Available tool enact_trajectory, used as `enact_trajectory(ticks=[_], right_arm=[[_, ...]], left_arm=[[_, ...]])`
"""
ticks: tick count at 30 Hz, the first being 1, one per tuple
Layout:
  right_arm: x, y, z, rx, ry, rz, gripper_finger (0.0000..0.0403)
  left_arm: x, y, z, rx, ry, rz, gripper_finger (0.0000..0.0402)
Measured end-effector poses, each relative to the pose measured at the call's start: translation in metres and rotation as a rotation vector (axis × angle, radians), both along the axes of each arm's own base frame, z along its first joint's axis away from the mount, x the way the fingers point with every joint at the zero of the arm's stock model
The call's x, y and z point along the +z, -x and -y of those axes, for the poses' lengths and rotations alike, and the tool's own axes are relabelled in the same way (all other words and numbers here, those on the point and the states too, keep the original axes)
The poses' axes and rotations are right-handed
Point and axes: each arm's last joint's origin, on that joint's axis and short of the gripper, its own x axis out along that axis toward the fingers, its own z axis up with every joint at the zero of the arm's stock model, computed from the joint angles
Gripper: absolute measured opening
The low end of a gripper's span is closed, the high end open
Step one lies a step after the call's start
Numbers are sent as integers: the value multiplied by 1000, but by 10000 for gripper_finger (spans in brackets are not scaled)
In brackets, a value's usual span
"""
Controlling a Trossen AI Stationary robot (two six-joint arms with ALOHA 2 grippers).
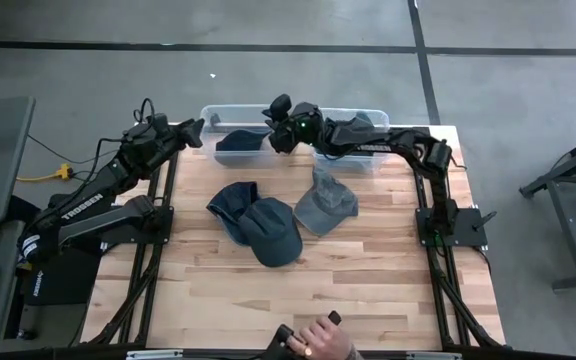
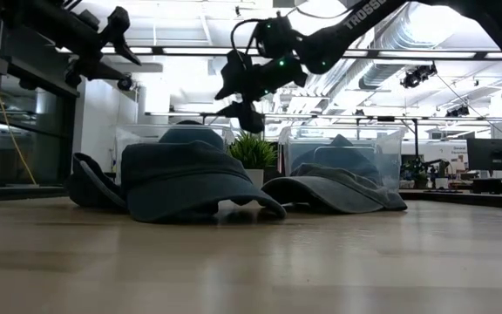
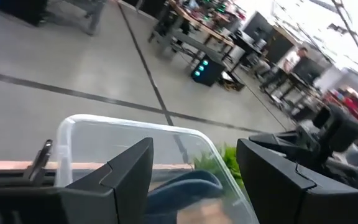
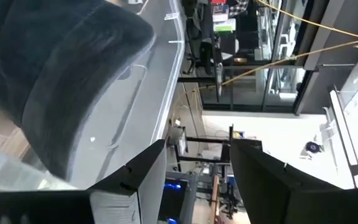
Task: Pick & Place hat
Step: Put the bottom blue cap into the left transparent bin
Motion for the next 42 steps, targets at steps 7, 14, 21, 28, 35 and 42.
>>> enact_trajectory(ticks=[7,14,21,28,35,42], right_arm=[[3,-8,-19,-54,46,7,174],[3,-12,-32,-66,28,22,173],[9,-10,-32,-116,-108,127,168],[39,7,-36,-109,-389,283,161],[63,30,-50,-31,-687,263,160],[84,50,-79,43,-860,174,158]], left_arm=[[0,-3,2,-125,-21,-26,227],[3,1,7,-150,-36,-10,227],[5,5,11,-164,-48,3,227],[0,5,11,-188,-16,-41,227],[-3,3,15,-312,-6,-75,227],[-4,1,18,-459,-9,-78,227]])
